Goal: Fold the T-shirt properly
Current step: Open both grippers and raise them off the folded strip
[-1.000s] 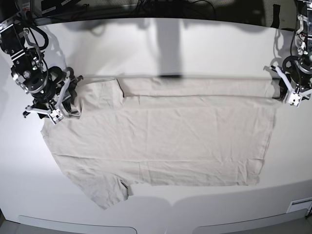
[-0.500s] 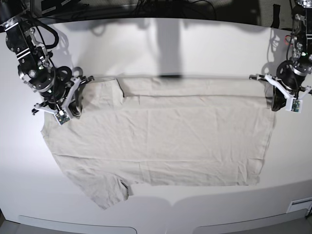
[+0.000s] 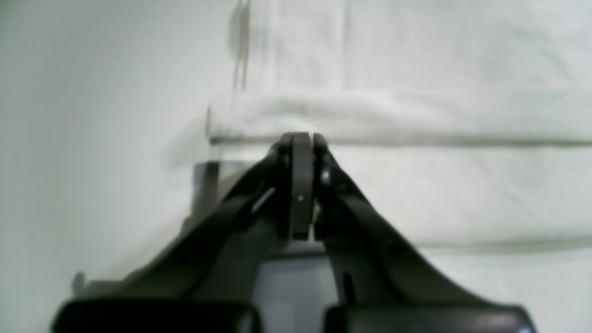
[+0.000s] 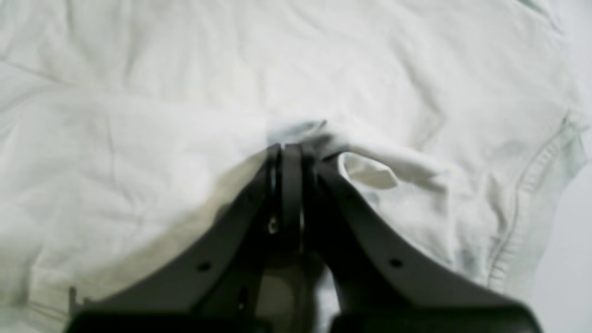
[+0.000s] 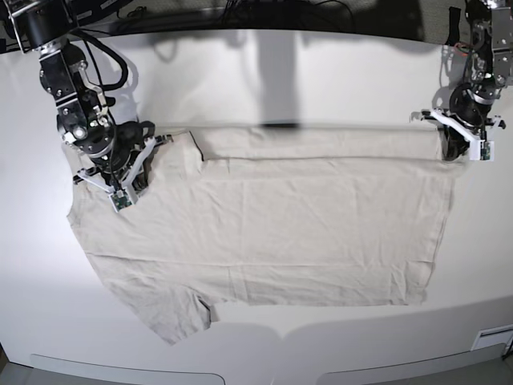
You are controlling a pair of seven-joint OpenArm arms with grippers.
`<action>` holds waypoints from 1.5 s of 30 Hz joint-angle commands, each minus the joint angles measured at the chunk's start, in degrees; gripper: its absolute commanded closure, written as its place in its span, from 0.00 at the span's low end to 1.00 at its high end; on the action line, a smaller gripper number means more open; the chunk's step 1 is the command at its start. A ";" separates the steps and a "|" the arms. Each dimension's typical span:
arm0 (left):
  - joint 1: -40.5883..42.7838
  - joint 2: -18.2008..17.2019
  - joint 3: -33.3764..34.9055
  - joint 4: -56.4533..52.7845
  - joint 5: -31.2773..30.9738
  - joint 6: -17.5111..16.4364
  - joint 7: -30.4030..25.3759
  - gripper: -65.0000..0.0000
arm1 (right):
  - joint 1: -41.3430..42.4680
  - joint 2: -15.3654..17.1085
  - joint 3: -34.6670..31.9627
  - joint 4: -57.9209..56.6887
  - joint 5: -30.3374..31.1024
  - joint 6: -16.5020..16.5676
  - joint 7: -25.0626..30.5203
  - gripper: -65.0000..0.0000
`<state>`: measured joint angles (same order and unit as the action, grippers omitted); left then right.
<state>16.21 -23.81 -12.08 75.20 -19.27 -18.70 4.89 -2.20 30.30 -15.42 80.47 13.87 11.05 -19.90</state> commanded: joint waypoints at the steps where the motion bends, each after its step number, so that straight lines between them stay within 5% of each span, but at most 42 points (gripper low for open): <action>1: -0.31 -0.87 -0.63 -0.24 -0.50 -0.26 -1.31 1.00 | 0.74 0.66 0.39 0.83 0.35 0.31 0.07 1.00; 9: 0.15 0.33 -0.63 -3.98 -0.52 -5.60 -0.13 1.00 | -2.08 0.81 0.50 0.83 2.67 0.35 -0.98 1.00; 13: 0.72 1.25 -0.63 -3.98 -0.31 -5.60 3.32 1.00 | -4.31 1.25 0.50 0.90 2.56 0.37 -0.59 1.00; 29: 16.52 1.09 -0.66 -0.61 0.22 -5.77 -0.52 1.00 | -20.55 4.90 0.83 11.10 0.68 0.17 1.66 1.00; 45: 26.82 1.11 -2.89 9.09 4.74 -5.75 -1.68 1.00 | -35.28 4.46 10.91 19.17 -0.63 -0.94 4.55 1.00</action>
<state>41.89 -22.31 -14.76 84.51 -16.14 -24.69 -0.93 -37.26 34.11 -4.84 99.02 13.61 9.93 -15.00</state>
